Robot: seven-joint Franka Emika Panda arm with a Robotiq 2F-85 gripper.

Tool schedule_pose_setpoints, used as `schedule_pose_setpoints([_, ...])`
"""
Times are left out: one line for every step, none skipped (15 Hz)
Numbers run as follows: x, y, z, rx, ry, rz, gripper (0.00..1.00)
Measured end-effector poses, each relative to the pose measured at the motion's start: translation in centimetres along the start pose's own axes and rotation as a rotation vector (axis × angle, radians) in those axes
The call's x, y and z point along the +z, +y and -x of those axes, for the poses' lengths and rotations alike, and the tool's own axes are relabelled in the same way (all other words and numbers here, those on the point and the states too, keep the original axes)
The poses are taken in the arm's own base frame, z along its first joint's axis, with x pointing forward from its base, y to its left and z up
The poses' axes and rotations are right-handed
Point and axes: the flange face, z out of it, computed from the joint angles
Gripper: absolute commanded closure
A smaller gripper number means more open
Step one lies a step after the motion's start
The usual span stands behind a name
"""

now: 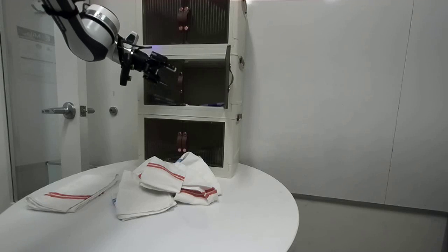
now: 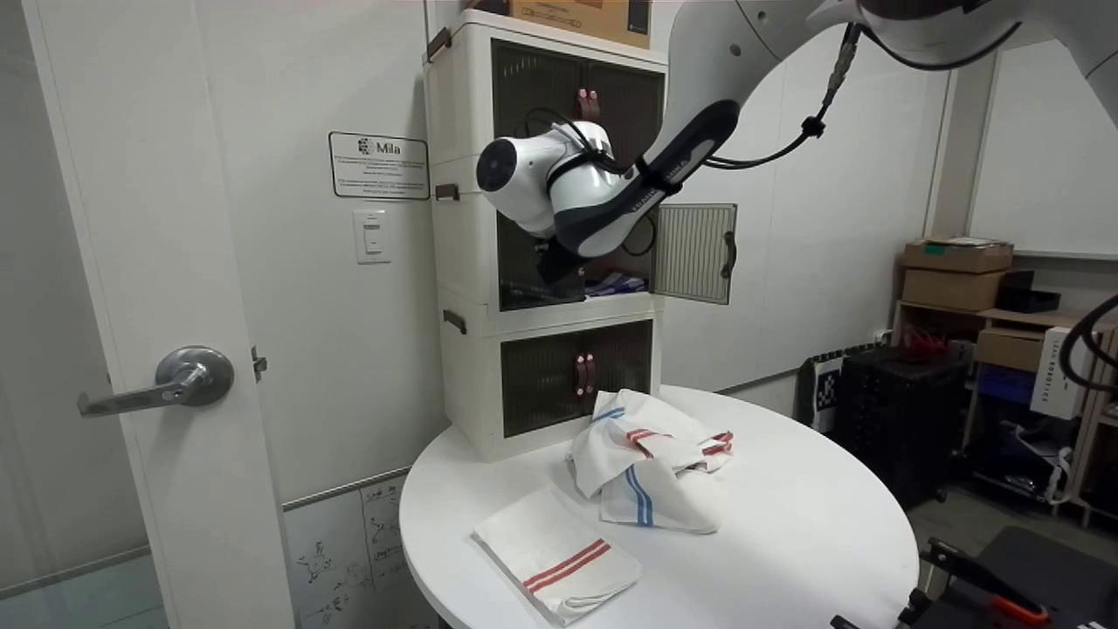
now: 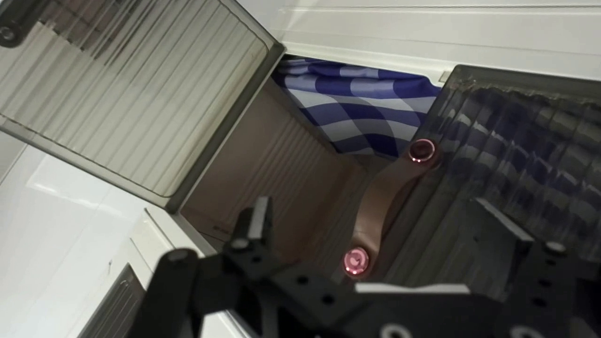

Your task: Open the left door on the second cabinet

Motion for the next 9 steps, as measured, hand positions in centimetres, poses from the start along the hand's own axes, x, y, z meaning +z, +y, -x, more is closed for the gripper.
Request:
schedule_pose_setpoints([0.4, -0.1, -0.1, 0.002, 0.0, 0.003, 0.0])
schedule_pose_setpoints([0.7, -0.3, -0.2, 0.005, 0.0, 0.006, 0.0])
schedule_pose_setpoints([0.9, -0.4, -0.3, 0.007, 0.001, 0.008, 0.0])
schedule_pose_setpoints([1.2, -0.5, -0.3, 0.009, 0.001, 0.011, 0.0])
schedule_pose_setpoints([1.4, -0.6, -0.4, 0.012, 0.001, 0.013, 0.0])
schedule_pose_setpoints([1.7, -0.7, -0.4, 0.013, 0.001, 0.016, 0.0])
schedule_pose_setpoints([2.0, -0.8, -0.4, 0.015, 0.001, 0.019, 0.0])
schedule_pose_setpoints([2.2, -0.8, -0.4, 0.016, 0.001, 0.023, 0.0])
schedule_pose_setpoints([2.5, -0.8, -0.4, 0.017, 0.001, 0.027, 0.0])
